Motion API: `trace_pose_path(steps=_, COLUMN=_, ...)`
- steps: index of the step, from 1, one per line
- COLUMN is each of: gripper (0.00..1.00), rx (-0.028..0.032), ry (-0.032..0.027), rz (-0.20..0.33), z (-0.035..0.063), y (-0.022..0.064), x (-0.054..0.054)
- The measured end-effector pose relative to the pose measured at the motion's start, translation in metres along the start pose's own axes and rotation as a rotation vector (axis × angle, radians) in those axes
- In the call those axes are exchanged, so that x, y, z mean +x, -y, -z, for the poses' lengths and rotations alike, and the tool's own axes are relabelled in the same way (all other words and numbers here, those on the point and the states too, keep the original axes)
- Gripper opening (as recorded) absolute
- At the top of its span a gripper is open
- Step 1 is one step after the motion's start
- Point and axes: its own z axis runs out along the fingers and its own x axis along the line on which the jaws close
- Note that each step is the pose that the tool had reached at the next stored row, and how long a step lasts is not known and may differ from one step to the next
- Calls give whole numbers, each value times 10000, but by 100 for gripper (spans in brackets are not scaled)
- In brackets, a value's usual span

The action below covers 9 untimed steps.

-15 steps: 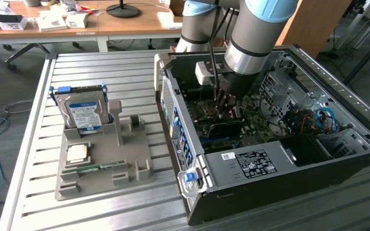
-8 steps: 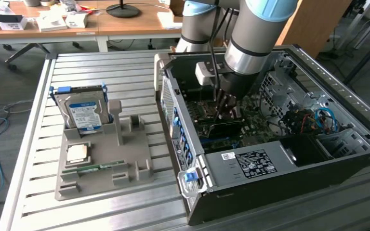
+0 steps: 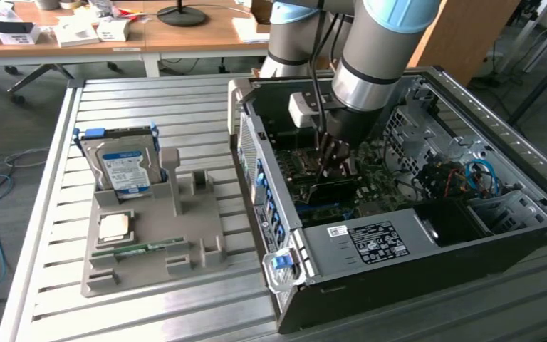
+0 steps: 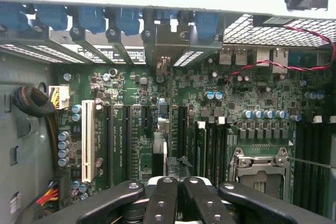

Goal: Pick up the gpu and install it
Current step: 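Press down on the gpu until it lock into place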

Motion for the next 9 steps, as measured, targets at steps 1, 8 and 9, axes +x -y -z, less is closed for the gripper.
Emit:
trace_pose_path(steps=1, gripper=11, rx=1, ry=1, rz=0, z=-1, y=0, x=0)
trace_pose_path(steps=8, gripper=11, rx=18, ry=5, rz=127, z=-1, y=0, x=2)
trace_pose_path(steps=9, gripper=11, rx=24, ry=7, rz=174, z=-1, y=0, x=4)
